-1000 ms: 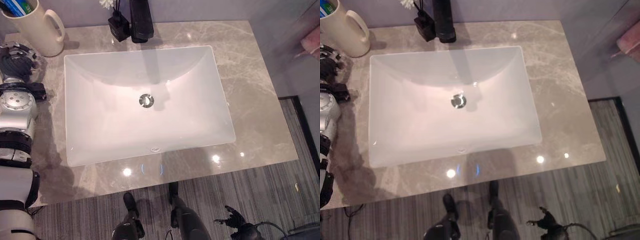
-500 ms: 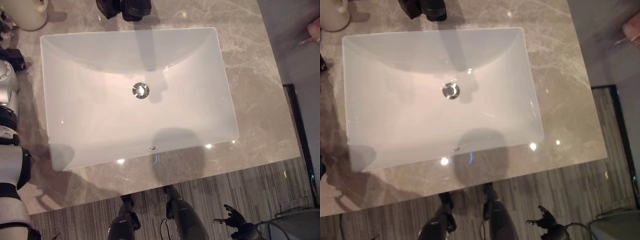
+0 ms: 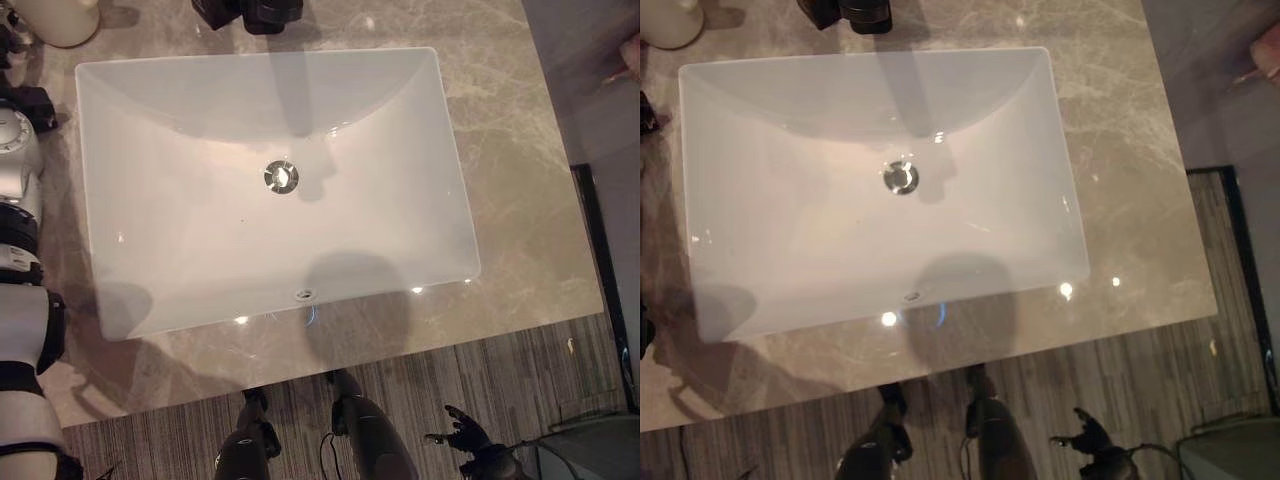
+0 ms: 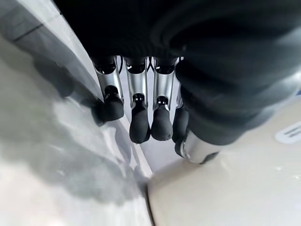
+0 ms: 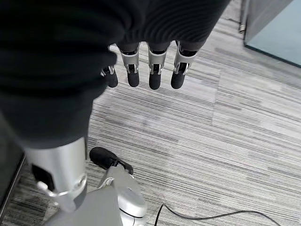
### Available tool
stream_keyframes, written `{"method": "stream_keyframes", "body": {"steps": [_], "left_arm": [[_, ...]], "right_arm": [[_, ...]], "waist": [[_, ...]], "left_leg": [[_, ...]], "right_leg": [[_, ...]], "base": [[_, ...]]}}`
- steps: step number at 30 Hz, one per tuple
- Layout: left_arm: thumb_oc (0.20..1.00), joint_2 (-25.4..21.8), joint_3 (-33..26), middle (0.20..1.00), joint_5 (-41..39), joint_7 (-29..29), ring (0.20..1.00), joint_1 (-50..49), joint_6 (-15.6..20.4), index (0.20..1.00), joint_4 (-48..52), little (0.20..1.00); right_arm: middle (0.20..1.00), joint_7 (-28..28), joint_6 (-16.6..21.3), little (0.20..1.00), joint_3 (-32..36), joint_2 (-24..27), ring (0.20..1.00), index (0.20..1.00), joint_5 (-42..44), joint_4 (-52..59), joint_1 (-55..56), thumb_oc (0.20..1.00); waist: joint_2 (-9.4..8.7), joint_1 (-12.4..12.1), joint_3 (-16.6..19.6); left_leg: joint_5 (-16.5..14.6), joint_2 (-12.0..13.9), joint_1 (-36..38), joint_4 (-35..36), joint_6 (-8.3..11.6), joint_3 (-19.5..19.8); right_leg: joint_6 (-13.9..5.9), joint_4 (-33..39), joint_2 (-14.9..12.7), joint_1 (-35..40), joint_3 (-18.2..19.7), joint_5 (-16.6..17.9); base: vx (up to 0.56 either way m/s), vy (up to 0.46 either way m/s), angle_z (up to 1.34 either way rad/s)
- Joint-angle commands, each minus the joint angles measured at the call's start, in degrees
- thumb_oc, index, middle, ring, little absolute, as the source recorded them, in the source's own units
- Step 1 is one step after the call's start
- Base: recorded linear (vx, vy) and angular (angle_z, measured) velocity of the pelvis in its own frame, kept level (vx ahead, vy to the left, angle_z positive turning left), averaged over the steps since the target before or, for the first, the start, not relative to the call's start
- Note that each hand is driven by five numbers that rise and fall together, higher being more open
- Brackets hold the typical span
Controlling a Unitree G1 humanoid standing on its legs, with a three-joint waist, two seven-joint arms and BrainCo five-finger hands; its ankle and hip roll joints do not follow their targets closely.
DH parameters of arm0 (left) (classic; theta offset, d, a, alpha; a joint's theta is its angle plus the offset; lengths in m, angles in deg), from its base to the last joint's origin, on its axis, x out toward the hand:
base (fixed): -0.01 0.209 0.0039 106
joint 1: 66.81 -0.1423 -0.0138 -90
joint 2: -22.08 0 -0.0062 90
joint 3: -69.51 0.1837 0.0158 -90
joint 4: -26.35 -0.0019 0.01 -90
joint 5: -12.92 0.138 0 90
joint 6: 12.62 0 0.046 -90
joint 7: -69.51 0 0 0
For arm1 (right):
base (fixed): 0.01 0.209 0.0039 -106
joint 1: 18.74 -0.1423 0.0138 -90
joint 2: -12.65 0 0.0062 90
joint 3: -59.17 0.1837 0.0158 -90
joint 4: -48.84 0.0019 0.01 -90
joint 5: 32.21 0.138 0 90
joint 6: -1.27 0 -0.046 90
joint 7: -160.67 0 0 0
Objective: Put brush and paste in cup on sink, flatten towel.
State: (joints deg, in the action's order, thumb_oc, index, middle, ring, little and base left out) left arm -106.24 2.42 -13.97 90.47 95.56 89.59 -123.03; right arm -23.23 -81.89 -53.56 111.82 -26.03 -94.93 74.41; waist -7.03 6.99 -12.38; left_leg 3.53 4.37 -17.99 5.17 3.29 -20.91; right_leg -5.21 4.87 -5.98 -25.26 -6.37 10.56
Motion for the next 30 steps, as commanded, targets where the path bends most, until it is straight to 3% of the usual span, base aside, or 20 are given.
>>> {"method": "stream_keyframes", "body": {"steps": [1,20,27,30], "left_arm": [[0.2,3.2,1.8,0.2,-0.5,-2.4,0.2,0.0,1.6,0.2,-0.4,0.2],[0.2,6.0,0.1,0.2,3.0,-1.5,0.2,-3.8,1.5,0.2,0.2,0.2],[0.2,6.3,-3.7,0.2,5.2,0.8,0.2,-9.3,1.6,0.2,4.0,0.2],[0.2,5.6,-9.4,0.2,3.4,1.3,0.2,-18.9,3.5,0.2,11.5,0.2]], "right_arm": [[1.0,0.0,0.3,1.0,1.6,4.0,1.0,1.0,1.7,0.0,2.4,1.0],[1.0,0.1,0.5,1.0,1.7,5.0,1.0,1.0,-0.1,-0.3,3.3,1.0],[1.0,-0.3,0.4,1.0,1.7,4.1,1.0,1.0,-0.8,-1.9,3.3,1.0],[1.0,-0.6,0.2,1.0,2.8,3.1,1.0,1.0,-1.3,-3.0,3.6,1.0]], "waist": [[2.69,1.3,-0.4],[2.81,1.4,-0.1],[2.89,0.4,-0.1],[3.14,-0.9,0.2]], "left_leg": [[2.0,-1.2,-2.1,-0.2,-0.13,8.9],[2.8,-1.1,-2.4,-0.2,0.15,8.9],[2.7,-1.0,-0.4,-0.2,0.3,9.8],[2.1,-1.0,2.6,-0.2,0.45,10.5]], "right_leg": [[-3.85,0.1,2.6,1.9,1.7,2.5],[-3.52,0.1,2.7,1.5,1.5,2.7],[-3.15,0.1,2.7,3.7,0.5,1.8],[-2.51,0.1,2.7,7.1,-0.5,0.7]], "base": [[0.0,0.0,0.0],[0.0,-0.002,-0.01],[0.01,-0.016,0.0],[0.04,-0.057,-0.05]]}}
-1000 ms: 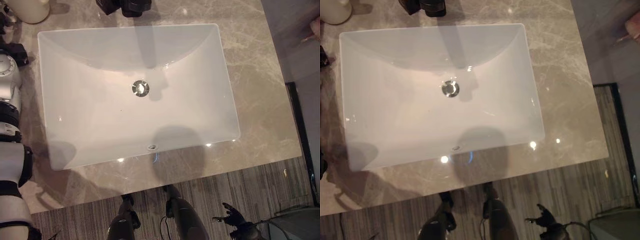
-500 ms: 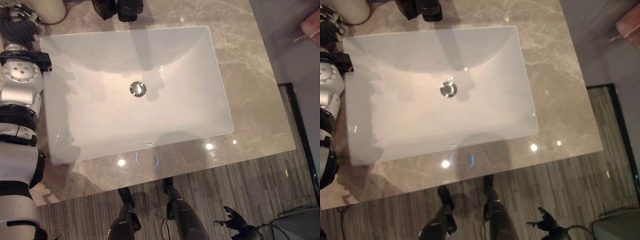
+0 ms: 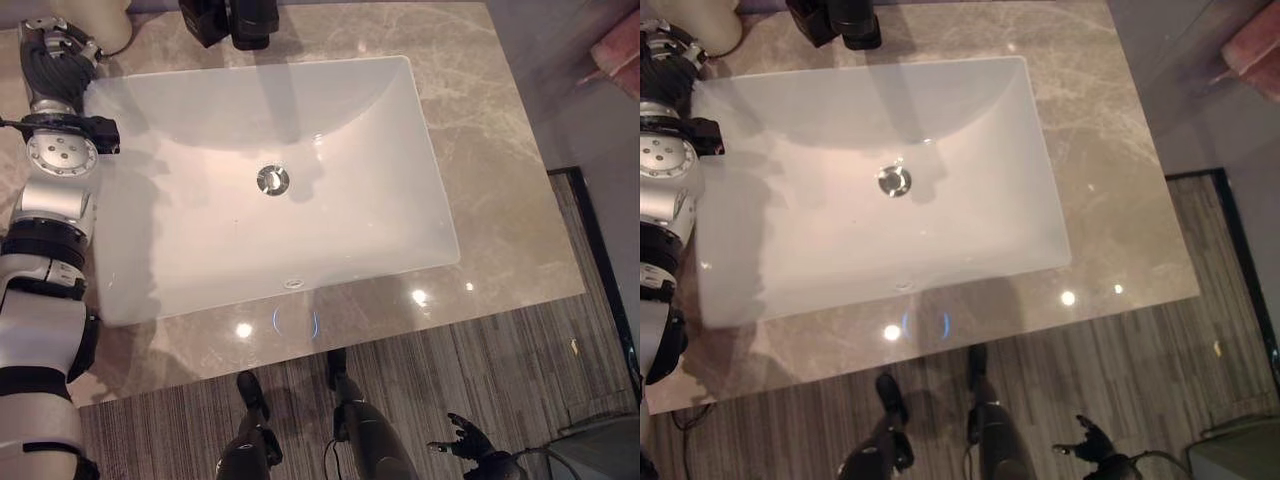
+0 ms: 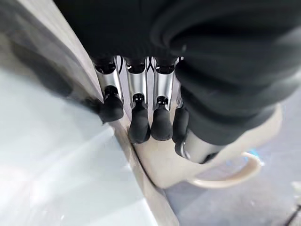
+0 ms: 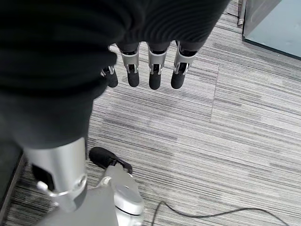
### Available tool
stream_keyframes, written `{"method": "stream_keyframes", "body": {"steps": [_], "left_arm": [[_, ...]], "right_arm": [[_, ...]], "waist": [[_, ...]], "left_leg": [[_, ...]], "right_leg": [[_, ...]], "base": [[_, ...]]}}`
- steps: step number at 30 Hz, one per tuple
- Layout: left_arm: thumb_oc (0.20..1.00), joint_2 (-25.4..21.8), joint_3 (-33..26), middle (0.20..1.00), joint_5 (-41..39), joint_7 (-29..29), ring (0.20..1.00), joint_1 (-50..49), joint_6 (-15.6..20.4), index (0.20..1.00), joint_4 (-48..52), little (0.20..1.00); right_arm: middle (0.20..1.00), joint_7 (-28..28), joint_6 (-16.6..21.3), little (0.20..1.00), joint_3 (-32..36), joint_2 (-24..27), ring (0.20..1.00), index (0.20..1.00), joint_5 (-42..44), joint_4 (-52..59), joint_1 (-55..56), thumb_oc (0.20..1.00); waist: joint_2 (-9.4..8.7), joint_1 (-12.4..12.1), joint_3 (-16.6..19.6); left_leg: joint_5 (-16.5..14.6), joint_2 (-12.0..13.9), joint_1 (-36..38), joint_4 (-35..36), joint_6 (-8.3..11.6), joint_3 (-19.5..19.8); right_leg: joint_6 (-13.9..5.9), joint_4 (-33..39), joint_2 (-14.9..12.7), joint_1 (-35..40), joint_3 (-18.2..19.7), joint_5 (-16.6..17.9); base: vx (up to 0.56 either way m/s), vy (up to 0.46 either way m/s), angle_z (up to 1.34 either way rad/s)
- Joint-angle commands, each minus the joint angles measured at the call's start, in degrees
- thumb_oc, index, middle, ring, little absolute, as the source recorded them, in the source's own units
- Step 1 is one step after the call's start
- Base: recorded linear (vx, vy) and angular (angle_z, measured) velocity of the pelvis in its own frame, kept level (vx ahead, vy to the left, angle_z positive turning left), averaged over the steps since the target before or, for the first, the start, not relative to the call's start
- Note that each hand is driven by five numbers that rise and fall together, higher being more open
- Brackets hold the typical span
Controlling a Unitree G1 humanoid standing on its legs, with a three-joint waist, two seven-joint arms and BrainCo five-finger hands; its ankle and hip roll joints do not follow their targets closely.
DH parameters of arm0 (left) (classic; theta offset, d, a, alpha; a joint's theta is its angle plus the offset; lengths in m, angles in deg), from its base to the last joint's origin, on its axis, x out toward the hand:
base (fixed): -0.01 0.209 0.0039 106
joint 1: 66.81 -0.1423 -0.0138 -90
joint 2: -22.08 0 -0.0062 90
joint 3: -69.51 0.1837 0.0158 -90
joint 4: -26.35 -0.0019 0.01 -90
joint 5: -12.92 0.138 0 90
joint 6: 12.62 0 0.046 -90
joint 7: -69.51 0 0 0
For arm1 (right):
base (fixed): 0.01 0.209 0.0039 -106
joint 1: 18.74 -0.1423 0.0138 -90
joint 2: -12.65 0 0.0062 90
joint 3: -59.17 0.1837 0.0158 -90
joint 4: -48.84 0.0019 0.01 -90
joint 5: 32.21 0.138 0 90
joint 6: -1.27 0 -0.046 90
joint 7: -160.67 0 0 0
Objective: Put brush and paste in cup on sink, flatten towel.
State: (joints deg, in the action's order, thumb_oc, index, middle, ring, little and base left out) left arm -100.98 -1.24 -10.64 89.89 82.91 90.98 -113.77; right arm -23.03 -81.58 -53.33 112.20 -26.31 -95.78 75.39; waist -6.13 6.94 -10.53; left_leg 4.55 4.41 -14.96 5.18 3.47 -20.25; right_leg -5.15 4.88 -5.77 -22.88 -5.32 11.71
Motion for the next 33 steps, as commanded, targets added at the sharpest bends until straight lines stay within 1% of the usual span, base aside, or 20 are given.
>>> {"method": "stream_keyframes", "body": {"steps": [1,4,8,13,14,15,16,19,20,22,23,24,25,26,28,29,30,31,32,33], "left_arm": [[0.2,0.4,-5.9,0.2,0.1,1.9,0.2,-6.5,2.0,0.2,2.4,0.2],[0.2,0.5,-14.9,0.2,-1.4,1.5,0.2,-22.7,5.0,0.2,17.2,0.2],[0.2,5.8,-25.2,0.2,-1.8,0.4,0.2,-40.7,7.9,0.2,32.8,0.2],[0.2,14.6,-30.9,0.2,-3.2,-3.1,0.2,-53.5,9.7,0.2,43.4,0.2],[0.2,16.8,-32.2,0.2,-4.9,-6.1,0.2,-58.6,9.9,0.2,47.0,0.2],[0.2,16.9,-32.4,0.2,-4.9,-6.2,0.2,-59.0,9.8,0.2,47.3,0.2],[0.2,18.8,-33.4,0.2,-8.3,-9.9,0.2,-63.0,10.1,0.2,49.7,0.2],[0.2,19.2,-32.9,0.2,-7.2,-15.0,0.2,-68.8,9.8,0.2,55.4,0.2],[0.2,18.7,-31.0,0.2,-6.2,-16.8,0.2,-69.9,9.3,0.2,56.9,0.2],[0.2,18.5,-29.9,0.2,-7.4,-19.0,0.2,-70.7,8.9,0.2,58.7,0.2],[0.2,18.2,-28.7,0.2,-8.9,-20.4,0.2,-71.1,8.6,0.2,61.0,0.2],[0.2,18.4,-24.6,0.2,-10.3,-22.6,0.2,-70.7,7.8,0.2,64.2,0.2],[0.2,18.8,-22.7,0.2,-11.2,-23.4,0.2,-70.1,7.6,0.2,65.4,0.2],[0.2,18.8,-21.2,0.2,-11.6,-24.2,0.2,-69.9,7.5,0.2,65.8,0.2],[0.2,18.6,-17.3,0.2,-12.5,-26.0,0.2,-69.3,7.0,0.2,65.5,0.2],[0.2,18.6,-17.2,0.2,-12.5,-26.0,0.2,-69.3,7.1,0.2,65.3,0.2],[0.2,17.9,-14.5,0.2,-12.4,-27.2,0.2,-68.5,6.8,0.2,65.4,0.2],[0.2,16.9,-11.5,0.2,-11.7,-27.8,0.2,-67.5,6.0,0.2,65.4,0.2],[0.2,16.0,-8.9,0.2,-11.1,-28.2,0.2,-66.4,5.6,0.2,64.9,0.2],[0.2,16.0,-8.9,0.2,-11.1,-28.2,0.2,-66.4,5.6,0.2,64.9,0.2]], "right_arm": [[1.0,-0.8,-0.1,1.0,2.5,2.8,1.0,1.0,-1.0,-2.2,2.6,1.0],[1.0,-1.0,-0.6,1.0,4.6,1.1,1.0,1.0,-1.8,-3.6,3.2,1.0],[1.0,-0.7,-1.3,1.0,6.6,-0.8,1.0,1.0,-3.7,-6.1,3.5,1.0],[1.0,-0.8,-2.7,1.0,7.4,-2.5,1.0,1.0,-7.4,-12.8,2.3,1.0],[1.0,-1.0,-2.9,1.0,8.1,-3.0,1.0,1.0,-8.1,-13.8,1.7,1.0],[1.0,-1.1,-2.9,1.0,8.0,-2.9,1.0,1.0,-8.1,-13.8,1.8,1.0],[1.0,-1.2,-2.7,1.0,9.1,-3.2,1.0,1.0,-7.9,-13.8,1.3,1.0],[1.0,-0.4,-2.1,1.0,9.6,-3.4,1.0,1.0,-7.6,-13.4,1.1,1.0],[1.0,-0.3,-1.8,1.0,9.3,-3.3,1.0,1.0,-7.7,-13.1,0.7,1.0],[1.0,0.0,-1.6,1.0,8.9,-3.1,1.0,1.0,-8.0,-12.9,0.5,1.0],[1.0,-0.1,-1.4,1.0,8.6,-2.9,1.0,1.0,-8.1,-12.8,0.4,1.0],[1.0,-0.6,-1.3,1.0,7.6,-2.6,1.0,1.0,-8.0,-13.2,-1.2,1.0],[1.0,-0.8,-1.2,1.0,7.3,-2.7,1.0,1.0,-7.5,-13.6,-2.1,1.0],[1.0,-0.9,-1.0,1.0,7.0,-2.8,1.0,1.0,-6.9,-13.6,-2.6,1.0],[1.0,-0.7,-0.5,1.0,6.6,-2.8,1.0,1.0,-6.2,-13.3,-3.1,1.0],[1.0,-0.7,-0.5,1.0,6.7,-2.8,1.0,1.0,-6.2,-13.2,-3.0,1.0],[1.0,-0.3,0.0,1.0,6.8,-2.3,1.0,1.0,-5.7,-12.6,-2.6,1.0],[1.0,-1.8,0.0,1.0,8.7,-1.7,1.0,1.0,-5.3,-12.1,-2.6,1.0],[1.0,-3.4,0.0,1.0,9.9,-1.3,1.0,1.0,-5.0,-12.2,-3.0,1.0],[1.0,-3.4,0.0,1.0,10.0,-1.3,1.0,1.0,-5.0,-12.2,-3.0,1.0]], "waist": [[2.31,-0.8,-1.7],[3.08,-2.1,-1.1],[4.0,-3.8,0.8],[4.75,-5.6,4.0],[4.71,-6.5,5.5],[4.75,-6.3,5.5],[4.68,-7.0,6.2],[3.96,-7.8,6.3],[3.68,-8.2,6.3],[3.51,-8.6,6.4],[3.39,-9.2,6.1],[3.11,-11.0,5.7],[2.96,-11.8,5.8],[2.83,-11.8,5.9],[2.88,-11.4,6.3],[2.93,-11.6,6.2],[3.11,-10.2,6.6],[3.38,-8.8,7.1],[3.69,-8.3,6.9],[3.69,-8.4,6.9]], "left_leg": [[1.1,-1.0,-0.3,-0.2,0.27,9.9],[0.5,-0.8,4.0,-0.2,0.44,10.8],[0.3,-0.5,7.6,-0.2,0.25,12.0],[-0.1,-0.8,11.5,-0.2,-0.05,13.8],[0.1,-1.0,12.2,-0.2,-0.16,14.6],[0.1,-1.0,12.3,-0.2,-0.16,14.7],[-0.3,-1.1,13.1,-1.4,-0.28,15.3],[-2.4,-1.4,13.2,-6.0,-0.55,16.0],[-3.2,-1.6,13.1,-7.9,-0.73,16.2],[-3.5,-1.8,13.2,-9.1,-0.83,16.8],[-3.8,-2.2,13.5,-10.1,-0.84,18.2],[-3.7,-4.2,12.8,-12.1,-0.7,25.5],[-4.3,-5.6,12.3,-12.8,-0.82,30.4],[-4.5,-6.4,11.8,-12.9,-0.97,33.2],[-5.5,-7.1,12.8,-12.6,-1.37,36.4],[-5.6,-7.0,12.8,-12.6,-1.38,36.3],[-6.3,-7.0,13.7,-11.4,-1.7,35.9],[-7.0,-6.4,14.9,-9.9,-2.3,33.1],[-7.4,-6.6,15.9,-9.1,-2.9,31.8],[-7.4,-6.6,15.9,-9.1,-2.91,31.8]], "right_leg": [[-2.57,0.1,2.5,4.8,-1.6,-0.5],[-1.64,-0.7,2.8,9.2,-2.7,-2.6],[-0.58,-4.9,3.6,11.7,-3.8,-6.4],[-0.28,-5.4,3.5,16.6,-5.8,-8.4],[-0.08,-5.1,3.3,17.9,-6.6,-8.6],[-0.09,-5.0,3.3,18.1,-6.7,-8.6],[0.3,-5.6,3.2,19.6,-7.2,-9.5],[0.92,-5.5,3.0,22.2,-7.7,-10.3],[0.98,-5.3,2.8,22.9,-7.6,-10.4],[1.04,-5.1,2.9,23.4,-7.2,-10.3],[1.12,-5.1,3.1,24.0,-6.4,-10.3],[1.09,-4.9,3.3,23.8,-4.3,-9.7],[0.97,-4.9,3.4,23.2,-2.7,-9.3],[0.71,-5.1,3.3,22.5,-1.3,-8.8],[0.28,-5.4,3.6,21.6,1.9,-8.1],[0.28,-5.5,3.7,21.6,2.0,-8.1],[-0.22,-5.5,3.5,21.2,3.1,-7.8],[-0.74,-5.5,2.9,20.8,3.8,-7.2],[-1.38,-5.8,2.7,20.3,5.2,-6.5],[-1.38,-5.8,2.7,20.3,5.3,-6.5]], "base": [[0.09,-0.091,0.04],[0.09,-0.068,0.24],[0.06,-0.038,0.23],[0.03,-0.041,0.3],[0.03,-0.056,0.28],[0.04,-0.069,0.43],[0.05,-0.045,0.4],[0.03,-0.026,0.22],[0.0,0.011,0.25],[0.0,0.006,0.1],[-0.06,0.04,-0.02],[-0.08,0.066,-0.23],[-0.12,0.087,-0.58],[-0.08,0.088,-0.89],[-0.05,0.093,-0.89],[-0.03,0.128,-0.63],[-0.02,0.194,-0.55],[-0.06,0.281,-0.54],[-0.04,0.198,-0.64],[-0.15,0.261,-0.54]]}}
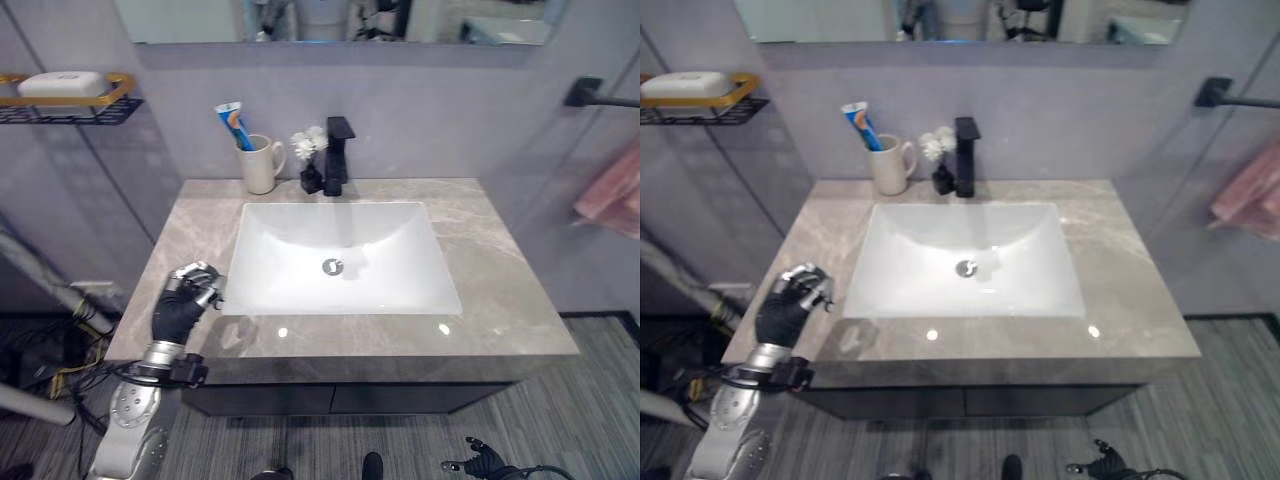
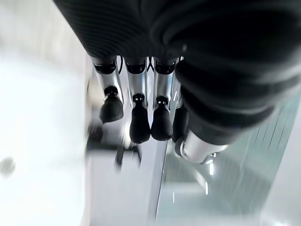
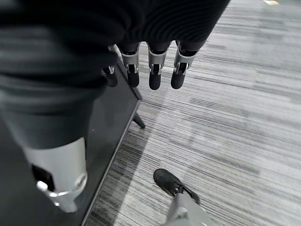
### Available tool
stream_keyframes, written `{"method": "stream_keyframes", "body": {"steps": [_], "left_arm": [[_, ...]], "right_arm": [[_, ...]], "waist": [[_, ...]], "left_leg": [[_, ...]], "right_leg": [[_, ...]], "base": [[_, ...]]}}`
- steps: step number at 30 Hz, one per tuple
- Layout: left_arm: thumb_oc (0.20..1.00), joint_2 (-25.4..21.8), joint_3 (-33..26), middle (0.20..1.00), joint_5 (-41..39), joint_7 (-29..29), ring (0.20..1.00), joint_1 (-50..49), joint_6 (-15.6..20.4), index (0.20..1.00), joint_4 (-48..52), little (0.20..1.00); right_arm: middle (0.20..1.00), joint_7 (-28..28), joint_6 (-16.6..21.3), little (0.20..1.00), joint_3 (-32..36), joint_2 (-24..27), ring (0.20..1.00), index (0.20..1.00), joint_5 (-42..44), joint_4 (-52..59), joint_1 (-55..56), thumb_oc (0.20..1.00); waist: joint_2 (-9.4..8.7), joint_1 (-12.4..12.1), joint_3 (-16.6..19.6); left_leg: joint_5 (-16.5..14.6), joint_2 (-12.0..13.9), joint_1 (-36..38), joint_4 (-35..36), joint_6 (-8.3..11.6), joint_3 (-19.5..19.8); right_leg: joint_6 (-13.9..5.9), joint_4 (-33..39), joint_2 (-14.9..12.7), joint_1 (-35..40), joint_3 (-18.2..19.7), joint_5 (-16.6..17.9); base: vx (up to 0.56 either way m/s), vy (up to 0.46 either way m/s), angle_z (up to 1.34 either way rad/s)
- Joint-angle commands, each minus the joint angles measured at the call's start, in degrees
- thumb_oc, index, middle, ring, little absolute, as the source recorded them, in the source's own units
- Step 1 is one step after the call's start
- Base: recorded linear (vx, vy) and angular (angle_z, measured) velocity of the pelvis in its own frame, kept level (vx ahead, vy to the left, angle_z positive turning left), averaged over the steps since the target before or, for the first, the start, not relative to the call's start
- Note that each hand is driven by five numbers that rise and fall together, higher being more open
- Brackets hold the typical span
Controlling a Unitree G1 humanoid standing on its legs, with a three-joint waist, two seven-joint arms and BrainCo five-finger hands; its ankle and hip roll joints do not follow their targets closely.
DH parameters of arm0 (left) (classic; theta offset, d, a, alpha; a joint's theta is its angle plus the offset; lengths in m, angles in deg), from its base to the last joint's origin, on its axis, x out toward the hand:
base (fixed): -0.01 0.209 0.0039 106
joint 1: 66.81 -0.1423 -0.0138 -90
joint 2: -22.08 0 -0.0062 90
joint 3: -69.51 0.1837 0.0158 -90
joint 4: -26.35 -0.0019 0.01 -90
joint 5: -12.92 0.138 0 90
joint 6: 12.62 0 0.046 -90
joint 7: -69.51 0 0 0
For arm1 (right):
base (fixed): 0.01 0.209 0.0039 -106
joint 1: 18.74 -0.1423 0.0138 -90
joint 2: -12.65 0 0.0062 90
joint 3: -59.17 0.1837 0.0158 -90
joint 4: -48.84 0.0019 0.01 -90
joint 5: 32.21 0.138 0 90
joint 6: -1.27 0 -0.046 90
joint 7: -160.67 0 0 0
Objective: Put brush and paste in cup on sink, flatten towel.
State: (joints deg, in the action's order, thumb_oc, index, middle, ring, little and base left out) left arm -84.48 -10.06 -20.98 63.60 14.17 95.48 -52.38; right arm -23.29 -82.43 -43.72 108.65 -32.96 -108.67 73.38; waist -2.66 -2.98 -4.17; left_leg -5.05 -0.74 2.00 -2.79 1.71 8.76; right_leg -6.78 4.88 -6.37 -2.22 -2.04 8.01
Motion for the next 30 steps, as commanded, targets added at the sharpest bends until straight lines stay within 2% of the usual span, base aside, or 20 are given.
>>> {"method": "stream_keyframes", "body": {"steps": [1,3,4,5,7,8,10,11,13,14,16,17,18,19,21,22,27,28,29,30], "left_arm": [[0.2,-3.2,3.4,0.2,0.4,-2.7,0.2,4.2,0.7,0.2,4.3,0.2],[0.2,-5.1,7.6,0.2,2.0,-2.8,0.2,7.5,1.1,0.2,4.1,0.2],[0.2,-5.1,7.8,0.2,2.0,-2.8,0.2,7.7,1.2,0.2,3.9,0.2],[0.2,-6.0,10.7,0.2,2.9,-3.1,0.2,9.7,1.5,0.2,2.5,0.2],[0.2,-6.1,12.1,0.2,4.7,-1.9,0.2,11.9,2.2,0.2,1.5,0.2],[0.2,-5.5,12.5,0.2,4.6,-1.4,0.2,12.3,2.2,0.2,0.7,0.2],[0.2,-4.0,12.6,0.2,5.6,-0.2,0.2,12.4,1.9,0.2,-1.2,0.2],[0.2,-3.5,12.3,0.2,5.9,-0.4,0.2,11.9,1.9,0.2,-1.6,0.2],[0.2,-2.1,11.9,0.2,6.8,0.0,0.2,10.6,1.4,0.2,-2.8,0.2],[0.2,-2.1,11.9,0.2,6.8,0.0,0.2,10.6,1.4,0.2,-2.8,0.2],[0.2,-0.6,11.0,0.2,7.9,1.5,0.2,9.4,1.1,0.2,-4.4,0.2],[0.2,-0.6,11.0,0.2,8.0,1.6,0.2,9.4,1.1,0.2,-4.4,0.2],[0.266,0.3,10.2,0.266,9.4,2.4,0.266,8.7,1.1,0.266,-6.4,0.266],[0.426,0.8,9.9,0.426,10.8,3.4,0.426,8.1,0.7,0.426,-8.2,0.426],[0.928,1.2,9.6,0.928,14.3,5.1,0.928,7.7,-0.2,0.928,-12.1,0.928],[1.0,1.6,9.1,1.0,16.3,5.8,1.0,7.7,-1.1,1.0,-14.3,1.0],[1.0,3.9,6.6,1.0,16.6,7.3,1.0,6.4,-1.8,1.0,-19.4,1.0],[1.0,5.3,5.0,1.0,17.0,8.5,1.0,4.9,-2.5,1.0,-22.4,1.0],[1.0,5.3,5.0,1.0,17.0,8.5,1.0,4.9,-2.5,1.0,-22.5,1.0],[1.0,7.8,4.4,1.0,17.0,10.3,1.0,3.9,-3.5,1.0,-27.0,1.0]], "right_arm": [[1.0,-3.7,1.3,1.0,1.1,3.2,1.0,1.0,1.9,2.4,-2.2,1.0],[1.0,-4.5,1.7,1.0,2.1,3.8,1.0,1.0,2.7,4.3,-2.3,1.0],[1.0,-4.5,1.6,1.0,2.2,3.8,1.0,1.0,2.7,4.3,-2.3,1.0],[1.0,-5.3,1.8,1.0,3.3,4.1,1.0,1.0,3.2,7.4,-1.9,1.0],[1.0,-6.3,2.2,1.0,4.3,3.9,1.0,1.0,3.5,11.3,-1.7,1.0],[1.0,-6.7,2.4,1.0,4.4,3.6,1.0,1.0,3.5,12.5,-1.8,1.0],[1.0,-7.0,2.8,1.0,4.2,2.7,1.0,1.0,2.9,15.2,-1.4,1.0],[1.0,-6.9,2.9,1.0,4.2,2.3,1.0,1.0,2.7,16.0,-0.3,1.0],[1.0,-6.8,3.5,1.0,4.4,1.6,1.0,1.0,2.5,18.5,1.9,1.0],[1.0,-6.8,3.4,1.0,4.4,1.6,1.0,1.0,2.5,18.6,1.9,1.0],[1.0,-7.0,3.9,1.0,4.4,0.9,1.0,1.0,2.9,20.4,2.3,1.0],[1.0,-7.0,3.8,1.0,4.4,1.0,1.0,1.0,2.9,20.5,2.4,1.0],[1.0,-7.1,3.9,1.0,3.8,0.6,1.0,1.0,3.0,21.1,1.7,1.0],[1.0,-7.4,4.0,1.0,3.0,0.4,1.0,1.0,2.6,21.7,1.3,1.0],[1.0,-7.7,3.9,1.0,2.1,0.2,1.0,1.0,3.1,21.8,0.9,1.0],[1.0,-7.3,3.6,1.0,1.4,0.0,1.0,1.0,2.8,21.5,0.8,1.0],[1.0,-6.3,3.1,1.0,-0.8,1.0,1.0,1.0,1.7,22.0,0.3,1.0],[1.0,-5.7,3.1,1.0,-1.6,1.9,1.0,1.0,2.3,23.7,0.2,1.0],[1.0,-5.7,3.1,1.0,-1.6,1.9,1.0,1.0,2.3,23.7,0.2,1.0],[1.0,-5.5,3.4,1.0,-1.5,1.7,1.0,1.0,4.9,22.6,-0.2,1.0]], "waist": [[0.86,3.1,0.1],[0.84,4.8,-0.4],[0.84,4.4,-0.4],[0.49,6.2,-1.3],[0.28,7.0,-2.3],[0.51,6.7,-2.9],[1.47,5.4,-3.8],[1.59,5.4,-3.9],[1.78,5.7,-3.7],[1.77,5.6,-3.7],[1.79,5.0,-2.1],[1.78,4.9,-2.2],[1.52,4.6,-1.1],[1.04,4.7,-0.4],[1.0,5.6,0.6],[1.18,6.2,0.9],[0.75,7.3,0.8],[0.2,7.0,-0.5],[0.54,7.0,-0.3],[0.27,4.9,-1.7]], "left_leg": [[1.8,-1.9,0.1,0.5,-2.17,0.3],[2.4,-2.5,0.3,2.5,-3.04,-3.1],[2.4,-2.5,0.3,2.6,-3.07,-3.4],[2.8,-3.2,0.0,3.9,-3.65,-6.4],[3.0,-3.1,-1.1,3.9,-3.78,-9.7],[3.0,-2.5,-1.6,3.7,-3.79,-11.4],[3.4,-0.8,-1.3,4.3,-3.45,-15.5],[4.2,-0.2,-1.2,5.3,-3.26,-17.1],[5.2,1.4,-0.4,7.3,-3.11,-22.2],[5.2,1.4,-0.3,7.3,-3.11,-22.3],[4.2,2.4,0.6,7.4,-2.94,-26.4],[4.1,2.4,0.8,7.4,-2.93,-26.5],[4.1,3.0,1.2,7.1,-2.66,-29.3],[3.8,3.1,1.2,6.6,-2.49,-30.8],[3.9,3.9,1.9,6.3,-1.94,-32.4],[3.9,4.7,2.2,5.6,-1.57,-32.7],[2.9,7.0,1.4,-0.9,-0.11,-33.1],[5.1,8.1,-1.3,-6.8,0.33,-31.5],[3.9,8.1,-0.9,-6.9,0.95,-30.4],[6.9,5.4,-4.3,-7.8,0.54,-21.0]], "right_leg": [[-1.15,-6.2,3.0,-2.2,4.7,-1.0],[-3.22,-6.5,2.5,-5.4,7.8,1.6],[-3.26,-6.6,2.5,-5.6,8.1,1.6],[-5.0,-6.4,2.1,-8.5,10.9,5.1],[-6.02,-6.0,1.3,-11.5,10.9,7.2],[-5.73,-6.0,0.5,-12.2,8.3,6.6],[-4.33,-7.3,-2.2,-12.3,-3.8,3.7],[-3.81,-8.1,-3.3,-11.6,-7.3,2.5],[-3.11,-12.2,-4.2,-9.4,-10.6,-0.3],[-3.12,-12.4,-4.2,-9.4,-10.5,-0.4],[-3.69,-14.1,-5.6,-5.1,-15.0,-3.3],[-3.73,-14.2,-5.6,-5.0,-14.9,-3.4],[-3.97,-14.0,-6.5,-3.0,-17.8,-4.0],[-4.28,-12.0,-6.1,-1.7,-17.9,-3.9],[-3.78,-10.0,-4.1,-1.7,-14.4,-4.2],[-3.19,-9.5,-3.0,-1.9,-12.4,-4.4],[-1.47,-7.4,-0.5,-0.3,-9.4,-5.0],[0.62,-7.2,0.8,-0.2,-7.8,-5.2],[0.13,-7.2,1.0,0.4,-7.4,-6.1],[1.57,-7.0,1.7,0.1,-5.1,-5.2]], "base": [[-0.17,0.277,-0.59],[-0.19,0.262,-0.96],[-0.22,0.178,-1.22],[-0.23,0.143,-1.02],[-0.29,0.115,-1.16],[-0.22,0.058,-1.35],[-0.2,0.057,-1.63],[-0.21,0.021,-1.72],[-0.22,-0.044,-1.42],[-0.2,-0.089,-1.36],[-0.03,-0.056,-1.12],[0.02,-0.115,-0.98],[-0.04,-0.169,-0.99],[-0.03,-0.251,-1.11],[0.05,-0.229,-1.16],[0.07,-0.169,-0.89],[0.04,-0.217,-0.52],[0.02,-0.163,-0.67],[-0.08,-0.251,-0.71],[-0.03,-0.104,-1.03]]}}
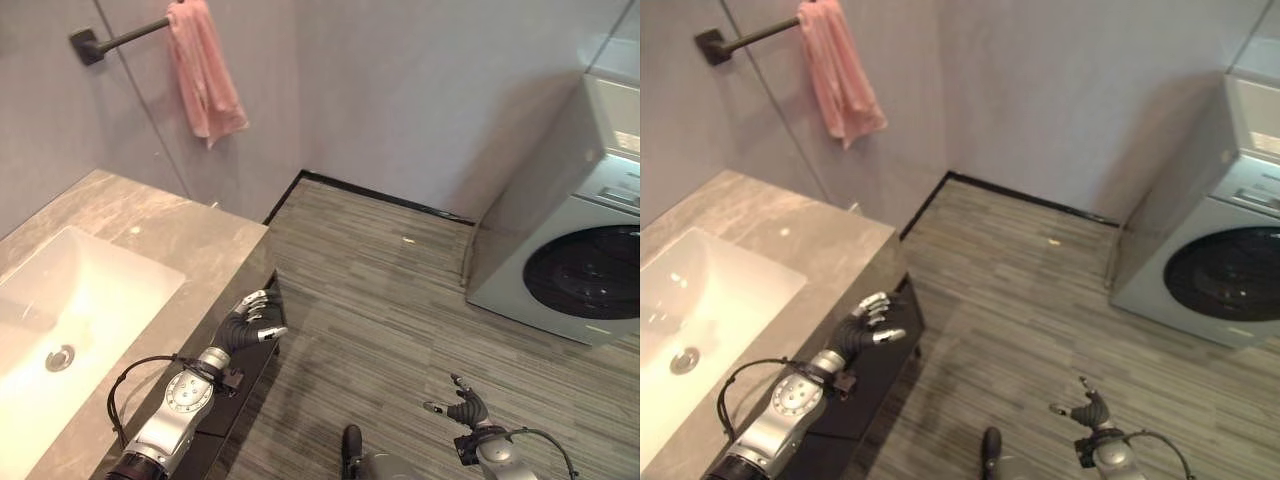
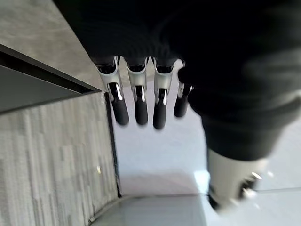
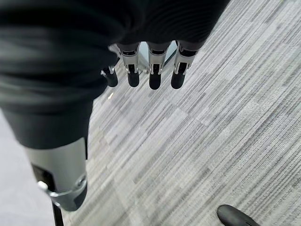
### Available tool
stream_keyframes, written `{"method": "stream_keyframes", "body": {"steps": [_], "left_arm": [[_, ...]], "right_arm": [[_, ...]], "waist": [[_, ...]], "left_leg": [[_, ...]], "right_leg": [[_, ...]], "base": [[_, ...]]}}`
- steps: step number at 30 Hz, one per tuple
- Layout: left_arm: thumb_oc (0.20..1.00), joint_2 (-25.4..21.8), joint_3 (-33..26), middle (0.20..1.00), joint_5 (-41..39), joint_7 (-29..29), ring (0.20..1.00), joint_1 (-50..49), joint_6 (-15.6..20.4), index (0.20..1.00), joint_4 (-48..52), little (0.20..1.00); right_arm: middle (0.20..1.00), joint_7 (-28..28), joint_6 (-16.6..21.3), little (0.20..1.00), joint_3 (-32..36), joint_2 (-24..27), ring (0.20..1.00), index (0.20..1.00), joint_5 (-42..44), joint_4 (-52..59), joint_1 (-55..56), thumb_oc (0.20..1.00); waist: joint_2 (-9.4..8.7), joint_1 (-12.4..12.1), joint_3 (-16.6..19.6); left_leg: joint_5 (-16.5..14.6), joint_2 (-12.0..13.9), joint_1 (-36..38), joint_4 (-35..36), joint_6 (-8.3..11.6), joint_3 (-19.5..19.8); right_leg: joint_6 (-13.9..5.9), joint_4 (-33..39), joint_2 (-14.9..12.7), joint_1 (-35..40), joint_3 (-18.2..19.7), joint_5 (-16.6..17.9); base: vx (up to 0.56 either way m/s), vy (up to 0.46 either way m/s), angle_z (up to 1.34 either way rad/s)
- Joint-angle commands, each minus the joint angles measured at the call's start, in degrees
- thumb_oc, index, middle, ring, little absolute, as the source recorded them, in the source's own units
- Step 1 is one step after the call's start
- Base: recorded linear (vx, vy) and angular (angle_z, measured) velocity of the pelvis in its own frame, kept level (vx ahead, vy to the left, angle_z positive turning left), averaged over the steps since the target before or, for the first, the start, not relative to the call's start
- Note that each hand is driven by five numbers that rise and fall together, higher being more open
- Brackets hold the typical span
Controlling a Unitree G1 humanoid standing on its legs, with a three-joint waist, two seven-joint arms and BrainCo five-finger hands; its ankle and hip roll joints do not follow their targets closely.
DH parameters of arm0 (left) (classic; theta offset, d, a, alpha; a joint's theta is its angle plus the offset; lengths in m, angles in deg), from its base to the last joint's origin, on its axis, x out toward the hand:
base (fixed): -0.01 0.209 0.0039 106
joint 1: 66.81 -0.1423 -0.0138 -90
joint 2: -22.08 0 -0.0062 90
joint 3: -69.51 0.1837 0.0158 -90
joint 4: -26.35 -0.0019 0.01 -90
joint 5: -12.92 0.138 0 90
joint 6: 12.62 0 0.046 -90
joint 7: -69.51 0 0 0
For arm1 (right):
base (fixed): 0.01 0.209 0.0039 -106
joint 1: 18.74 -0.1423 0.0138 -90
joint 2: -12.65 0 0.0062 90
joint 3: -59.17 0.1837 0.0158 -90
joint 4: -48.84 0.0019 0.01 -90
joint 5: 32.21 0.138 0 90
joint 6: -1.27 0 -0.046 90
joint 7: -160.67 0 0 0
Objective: Put brush and paste in cup on sink, flatten towel.
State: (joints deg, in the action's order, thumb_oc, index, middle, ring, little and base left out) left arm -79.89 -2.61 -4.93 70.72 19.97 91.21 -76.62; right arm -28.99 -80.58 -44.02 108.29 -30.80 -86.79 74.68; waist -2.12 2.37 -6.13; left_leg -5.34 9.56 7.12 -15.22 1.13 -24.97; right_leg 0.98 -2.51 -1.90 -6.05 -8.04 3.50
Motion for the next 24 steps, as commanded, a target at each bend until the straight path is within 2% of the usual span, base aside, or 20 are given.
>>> {"method": "stream_keyframes", "body": {"steps": [1,4,6,7,8,12,16,20,22,24], "left_arm": [[1.0,4.3,-2.7,1.0,0.2,2.7,1.0,-2.4,-0.7,1.0,-6.3,1.0],[1.0,6.2,-4.0,1.0,2.9,4.5,1.0,-2.9,-1.8,1.0,-12.3,1.0],[1.0,7.9,-3.5,1.0,2.1,4.3,1.0,-2.5,-2.7,1.0,-17.9,1.0],[1.0,8.8,-3.4,1.0,2.5,5.0,1.0,-1.5,-2.8,1.0,-20.8,1.0],[1.0,10.9,-3.4,1.0,-0.5,4.5,1.0,-0.2,-3.8,1.0,-27.1,1.0],[1.0,11.0,-4.6,1.0,0.0,5.3,1.0,0.3,-3.5,1.0,-29.8,1.0],[1.0,10.9,-4.8,1.0,0.1,5.7,1.0,1.7,-3.5,1.0,-31.0,1.0],[1.0,10.1,-5.8,1.0,-2.1,6.5,1.0,2.5,-3.5,1.0,-27.8,1.0],[1.0,10.3,-6.2,1.0,-3.1,6.8,1.0,2.8,-3.4,1.0,-27.4,1.0],[1.0,10.4,-6.2,1.0,-3.0,7.0,1.0,3.0,-3.4,1.0,-27.3,1.0]], "right_arm": [[1.0,0.0,1.3,1.0,-0.6,1.8,1.0,1.0,4.1,-0.5,-1.7,1.0],[1.0,0.8,1.5,1.0,1.3,0.8,1.0,1.0,7.5,-1.1,-0.9,1.0],[1.0,0.6,1.3,1.0,0.6,0.8,1.0,1.0,7.0,-1.6,-1.3,1.0],[1.0,0.5,1.0,1.0,0.0,0.8,1.0,1.0,6.3,-2.6,-2.2,1.0],[1.0,0.1,0.5,1.0,-1.4,0.1,1.0,1.0,5.0,-3.3,-3.6,1.0],[1.0,0.0,0.8,1.0,-0.8,-1.6,1.0,1.0,8.0,-3.2,-4.9,1.0],[1.0,-0.3,1.2,1.0,-0.1,-2.4,1.0,1.0,9.4,-3.4,-5.7,1.0],[1.0,-1.2,1.4,1.0,0.3,-1.7,1.0,1.0,8.1,1.4,-5.3,1.0],[1.0,-2.0,1.7,1.0,1.0,-1.8,1.0,1.0,7.8,1.8,-5.0,1.0],[1.0,-2.4,1.8,1.0,1.6,-2.0,1.0,1.0,8.2,1.1,-5.0,1.0]], "waist": [[-0.5,-0.9,0.1],[-0.54,-1.0,0.7],[0.29,-1.3,0.8],[0.63,-1.2,0.9],[1.54,0.0,1.7],[1.91,0.8,2.8],[1.63,0.8,2.1],[0.56,1.0,-1.9],[0.25,1.0,-2.8],[0.14,1.0,-3.0]], "left_leg": [[7.2,-6.3,-10.6,5.8,1.02,16.2],[7.2,-7.2,-12.1,8.4,1.1,18.9],[9.1,-7.5,-12.3,11.4,1.25,20.8],[8.7,-7.5,-11.3,12.3,1.05,20.7],[10.1,-6.7,-8.5,15.6,1.18,18.9],[9.2,-7.1,-5.1,17.7,0.35,17.6],[6.8,-7.0,-5.8,13.7,-0.38,16.8],[0.5,-7.4,-11.1,-0.6,-2.05,17.8],[-2.0,-7.8,-13.0,-4.8,-2.61,18.5],[-2.9,-7.9,-13.8,-6.5,-2.85,18.7]], "right_leg": [[-6.33,1.5,-2.7,4.2,2.0,-0.2],[-6.67,2.3,-3.0,4.9,3.2,0.2],[-6.43,2.1,-2.4,5.2,4.2,-0.2],[-6.43,1.6,-2.1,5.3,4.5,-0.5],[-6.49,1.0,-1.6,5.0,4.7,-0.6],[-7.08,0.3,-1.6,5.1,7.4,-0.6],[-7.21,-3.9,-2.0,4.4,7.6,-2.6],[-6.03,-16.8,-2.3,0.2,7.2,-8.1],[-5.68,-20.5,-2.5,-1.3,6.7,-9.6],[-5.72,-21.5,-2.7,-1.7,6.4,-10.0]], "base": [[-0.07,-0.138,-1.16],[0.1,-0.016,-0.82],[0.1,0.04,-0.45],[0.09,0.098,-0.63],[0.08,0.109,-0.69],[0.08,0.088,-0.73],[0.03,0.062,-0.3],[-0.07,0.041,-0.04],[-0.03,0.033,0.1],[0.01,0.037,0.18]]}}
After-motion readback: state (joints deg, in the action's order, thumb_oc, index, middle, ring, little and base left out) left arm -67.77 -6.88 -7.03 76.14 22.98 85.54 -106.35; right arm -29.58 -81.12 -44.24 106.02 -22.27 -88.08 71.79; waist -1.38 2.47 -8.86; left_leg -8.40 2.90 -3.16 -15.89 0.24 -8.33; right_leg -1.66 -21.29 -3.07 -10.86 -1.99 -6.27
